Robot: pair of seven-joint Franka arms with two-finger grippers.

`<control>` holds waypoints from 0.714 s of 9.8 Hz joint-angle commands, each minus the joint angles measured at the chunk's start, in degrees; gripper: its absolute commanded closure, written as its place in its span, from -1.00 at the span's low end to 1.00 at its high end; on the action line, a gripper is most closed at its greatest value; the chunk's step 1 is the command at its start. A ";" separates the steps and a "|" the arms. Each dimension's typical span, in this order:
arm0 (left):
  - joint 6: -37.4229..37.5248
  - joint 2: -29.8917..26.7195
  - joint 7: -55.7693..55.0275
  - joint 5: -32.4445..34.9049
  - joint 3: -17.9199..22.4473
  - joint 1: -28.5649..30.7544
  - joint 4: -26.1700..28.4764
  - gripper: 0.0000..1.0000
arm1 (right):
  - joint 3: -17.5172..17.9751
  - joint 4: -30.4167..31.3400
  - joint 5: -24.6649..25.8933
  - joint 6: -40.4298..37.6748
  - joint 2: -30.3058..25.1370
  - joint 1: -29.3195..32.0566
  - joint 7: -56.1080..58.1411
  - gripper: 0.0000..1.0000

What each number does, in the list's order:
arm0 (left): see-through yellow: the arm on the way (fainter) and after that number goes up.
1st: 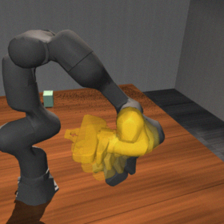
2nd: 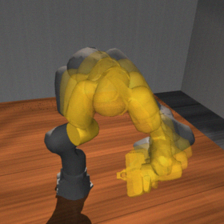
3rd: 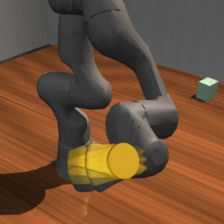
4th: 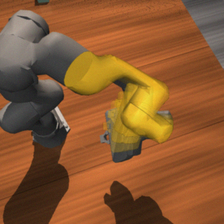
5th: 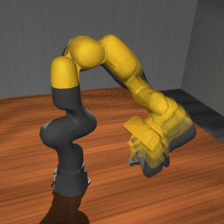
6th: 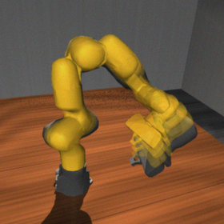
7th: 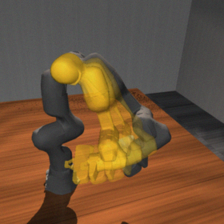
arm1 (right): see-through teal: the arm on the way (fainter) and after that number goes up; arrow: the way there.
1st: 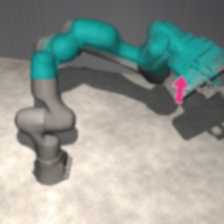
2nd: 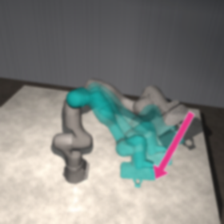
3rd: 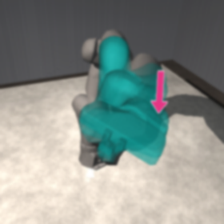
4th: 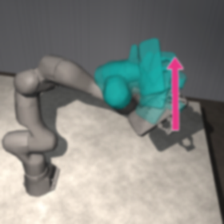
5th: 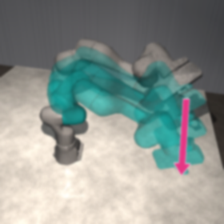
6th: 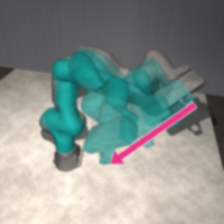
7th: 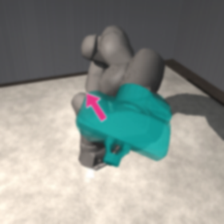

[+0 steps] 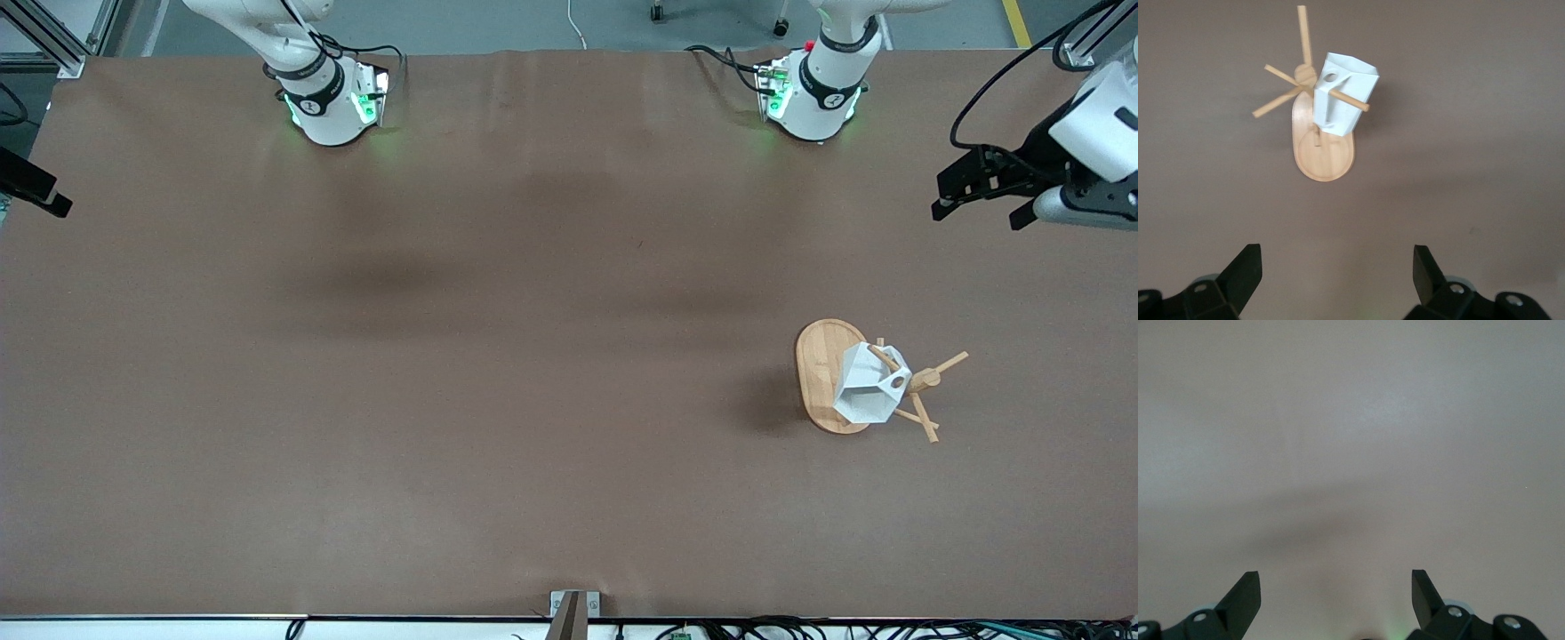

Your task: Hang cup on rack

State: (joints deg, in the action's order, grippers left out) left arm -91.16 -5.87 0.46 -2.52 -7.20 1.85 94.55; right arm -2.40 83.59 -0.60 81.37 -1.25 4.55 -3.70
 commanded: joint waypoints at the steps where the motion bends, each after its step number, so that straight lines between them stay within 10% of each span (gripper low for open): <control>1: 1.07 -1.42 -2.04 5.59 -4.39 2.70 1.60 -1.00 | -0.06 -0.88 0.95 -0.86 0.29 -0.07 0.45 -1.00; 7: 0.90 1.65 -2.22 1.73 -4.32 4.83 -2.79 -1.00 | -0.06 -0.88 0.95 -0.86 0.29 -0.07 0.54 -1.00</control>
State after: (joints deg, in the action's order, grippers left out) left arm -90.88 -6.39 -0.99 0.10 -10.91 6.21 92.85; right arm -2.42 83.59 -0.60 81.33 -1.25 4.55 -3.70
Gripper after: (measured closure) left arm 0.000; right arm 0.000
